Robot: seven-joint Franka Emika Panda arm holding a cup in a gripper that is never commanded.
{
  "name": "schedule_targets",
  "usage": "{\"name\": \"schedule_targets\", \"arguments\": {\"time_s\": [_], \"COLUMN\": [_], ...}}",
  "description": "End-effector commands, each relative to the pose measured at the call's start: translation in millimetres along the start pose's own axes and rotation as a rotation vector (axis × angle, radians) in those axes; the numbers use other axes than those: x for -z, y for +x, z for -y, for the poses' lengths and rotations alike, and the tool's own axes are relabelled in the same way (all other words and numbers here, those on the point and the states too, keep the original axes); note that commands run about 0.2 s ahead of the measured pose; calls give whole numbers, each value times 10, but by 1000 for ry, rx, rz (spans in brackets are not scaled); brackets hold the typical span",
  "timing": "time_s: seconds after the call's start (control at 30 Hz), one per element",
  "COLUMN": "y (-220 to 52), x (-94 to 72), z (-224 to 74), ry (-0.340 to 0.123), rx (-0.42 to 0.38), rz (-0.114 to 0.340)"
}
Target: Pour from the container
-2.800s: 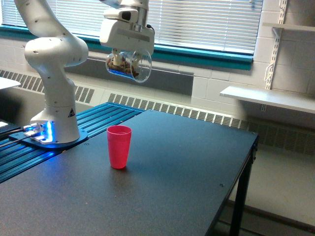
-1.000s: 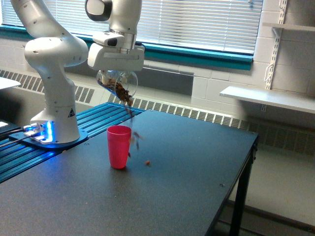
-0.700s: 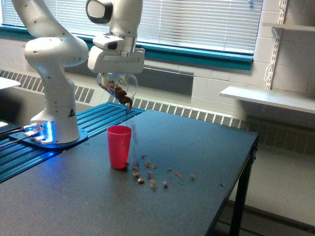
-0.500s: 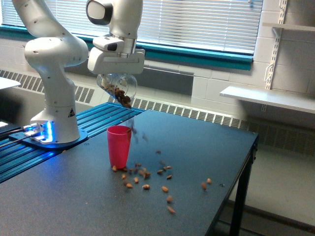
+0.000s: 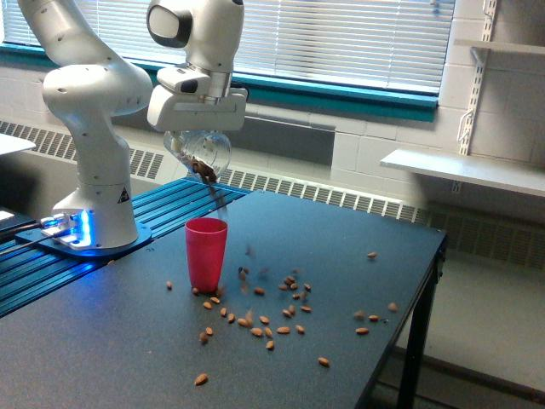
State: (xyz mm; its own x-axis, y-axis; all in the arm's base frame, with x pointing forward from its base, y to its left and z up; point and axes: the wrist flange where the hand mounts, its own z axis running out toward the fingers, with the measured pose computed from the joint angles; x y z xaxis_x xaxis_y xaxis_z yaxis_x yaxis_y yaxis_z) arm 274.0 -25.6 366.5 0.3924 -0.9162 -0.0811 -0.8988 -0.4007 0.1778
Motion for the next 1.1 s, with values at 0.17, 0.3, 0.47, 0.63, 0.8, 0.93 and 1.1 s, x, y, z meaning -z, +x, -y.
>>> {"name": "schedule_targets", "arguments": {"time_s": [0.17, 0.3, 0.47, 0.63, 0.8, 0.93, 1.1], "y": [-54, -53, -46, -44, -40, -29, -14], "x": [-21, -23, -25, -38, -45, -38, -30], "z": [-79, -106, -145, -172, -187, -198, -200], "ry": [-12, -17, -35, -49, -60, -70, -74], "rx": [-44, -50, -56, -67, -81, -88, -86], "rz": [13, 18, 24, 30, 35, 38, 38]}}
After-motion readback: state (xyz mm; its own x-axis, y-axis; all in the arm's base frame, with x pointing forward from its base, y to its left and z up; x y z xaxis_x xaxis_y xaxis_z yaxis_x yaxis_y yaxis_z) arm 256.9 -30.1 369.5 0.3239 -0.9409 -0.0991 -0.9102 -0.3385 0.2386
